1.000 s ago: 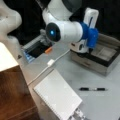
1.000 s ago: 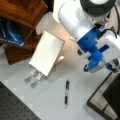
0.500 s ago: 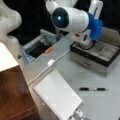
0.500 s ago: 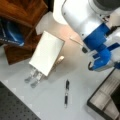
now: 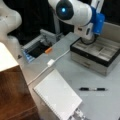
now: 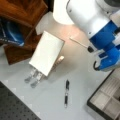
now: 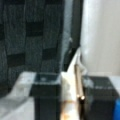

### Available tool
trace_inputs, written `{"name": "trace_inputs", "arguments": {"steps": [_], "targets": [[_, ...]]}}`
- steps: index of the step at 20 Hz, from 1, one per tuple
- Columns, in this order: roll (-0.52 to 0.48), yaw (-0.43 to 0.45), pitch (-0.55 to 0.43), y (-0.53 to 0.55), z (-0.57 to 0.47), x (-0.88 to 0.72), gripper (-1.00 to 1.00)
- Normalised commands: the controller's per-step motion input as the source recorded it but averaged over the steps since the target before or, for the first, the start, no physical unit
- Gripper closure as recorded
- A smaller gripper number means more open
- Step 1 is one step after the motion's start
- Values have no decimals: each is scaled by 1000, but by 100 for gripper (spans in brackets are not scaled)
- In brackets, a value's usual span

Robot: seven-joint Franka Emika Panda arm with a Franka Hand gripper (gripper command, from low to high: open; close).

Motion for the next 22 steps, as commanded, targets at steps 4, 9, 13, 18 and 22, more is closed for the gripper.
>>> {"name": "trace_inputs", "arguments": {"steps": [4,9,13,18,22], "targets": [[-68,97,79,387,138,-274,100],[-46,74,84,420,55,-307,100],[-38,52,77,322,-66,-309,100],[-36,14,80,366,-146,-299,-100],[-60,-29,90,485,-176,-294,-100]]}}
